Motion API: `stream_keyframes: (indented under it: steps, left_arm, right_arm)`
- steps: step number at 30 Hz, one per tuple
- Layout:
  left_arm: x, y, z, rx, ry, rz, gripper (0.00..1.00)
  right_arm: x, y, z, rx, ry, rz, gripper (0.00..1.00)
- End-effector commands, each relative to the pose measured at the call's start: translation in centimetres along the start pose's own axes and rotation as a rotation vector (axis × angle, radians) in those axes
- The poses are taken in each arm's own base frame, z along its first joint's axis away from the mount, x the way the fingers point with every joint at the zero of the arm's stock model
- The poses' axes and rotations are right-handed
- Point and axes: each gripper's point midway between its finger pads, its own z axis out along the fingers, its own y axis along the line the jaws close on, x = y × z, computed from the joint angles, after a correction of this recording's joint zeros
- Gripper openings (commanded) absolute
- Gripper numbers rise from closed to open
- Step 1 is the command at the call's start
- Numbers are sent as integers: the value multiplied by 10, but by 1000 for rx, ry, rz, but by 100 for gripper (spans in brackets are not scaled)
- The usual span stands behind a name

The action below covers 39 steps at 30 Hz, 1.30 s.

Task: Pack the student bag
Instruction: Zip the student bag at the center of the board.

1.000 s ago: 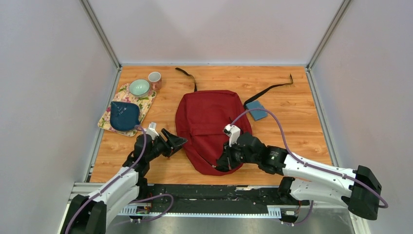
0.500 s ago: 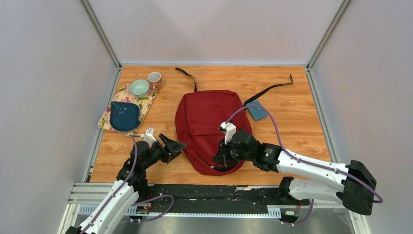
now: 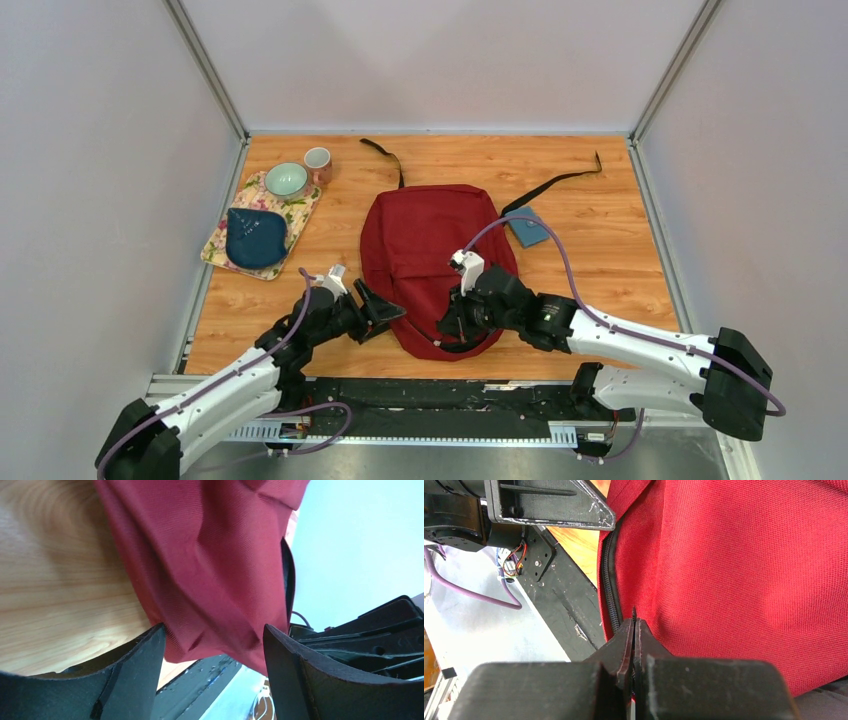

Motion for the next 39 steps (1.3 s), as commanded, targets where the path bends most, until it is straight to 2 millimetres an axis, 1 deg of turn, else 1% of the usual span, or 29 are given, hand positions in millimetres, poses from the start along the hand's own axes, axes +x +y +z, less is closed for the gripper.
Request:
stream_keyframes:
  steps: [1,5,7,8,10,11,13,14,15,16,18,19,20,22,23,25,28,30,31,32,33,35,36,37,38,39]
  left_arm:
    - [-14,-55,3,147,-43,29,79]
    - [-14,-63,6,166,-37,40,79]
    - [-14,-61,8,157,-36,43,79]
    - [-14,-61,9,160,-37,45,75]
    - [-14,-57,10,151,-41,46,62]
    - [-15,-55,10,149,-44,48,43]
    - [-16,-48,10,135,-59,48,22]
    - [-15,-45,10,127,-60,48,6]
    - [-16,-42,10,120,-66,46,0]
    - [-17,-35,11,101,-77,43,0]
    - [-19,-28,9,80,-95,52,0]
    - [-18,-19,9,45,-96,52,0]
    - [-18,-15,9,30,-101,59,0]
    - [-20,-1,6,-13,-123,57,0]
    - [-21,3,6,-24,-132,57,0]
    - [-23,15,3,-50,-157,53,0]
    - [-28,25,-1,-66,-198,34,0]
    - [-34,24,-3,-48,-229,23,0]
    - [-34,31,-4,-69,-228,18,0]
    - [-36,31,-5,-70,-236,16,0]
    - [-38,28,-6,-60,-246,18,0]
    - [-38,32,-8,-86,-246,27,0]
    - [-41,28,-10,-80,-257,35,0]
    - [-41,31,-12,-98,-256,38,0]
    - [-41,30,-13,-99,-255,55,0]
    - [-43,24,-15,-89,-259,68,0]
  right_arm:
    - [-20,16,-3,-46,-57,-20,0]
    - [-17,18,-2,-60,-43,-21,0]
    - [-15,19,-2,-66,-35,-20,0]
    - [-14,19,-2,-70,-32,-21,0]
    - [-14,19,-2,-71,-31,-19,0]
    - [-13,19,-3,-69,-31,-17,0]
    - [-13,18,-5,-70,-34,-15,0]
    - [-11,17,-5,-64,-31,-15,0]
    - [-11,16,-6,-59,-32,-15,0]
    - [-10,15,-8,-56,-33,-13,0]
    - [-7,10,-10,-35,-30,-14,0]
    - [-9,10,-12,-35,-40,-15,0]
    - [-5,6,-13,-22,-36,-12,0]
    - [-5,5,-19,-20,-51,-7,0]
    - [-1,-1,-20,-5,-47,-3,0]
    - [0,-2,-26,-2,-62,2,0]
    - [5,-8,-32,7,-72,14,0]
    - [10,-11,-33,9,-68,19,0]
    - [12,-12,-33,13,-64,23,0]
    - [13,-13,-33,15,-63,24,0]
    - [15,-15,-33,21,-62,26,0]
    - [17,-21,-33,48,-61,26,0]
    - [16,-23,-34,58,-68,27,0]
    - [16,-28,-34,82,-74,27,0]
    - [16,-27,-35,79,-76,26,0]
    - [15,-27,-35,77,-80,25,0]
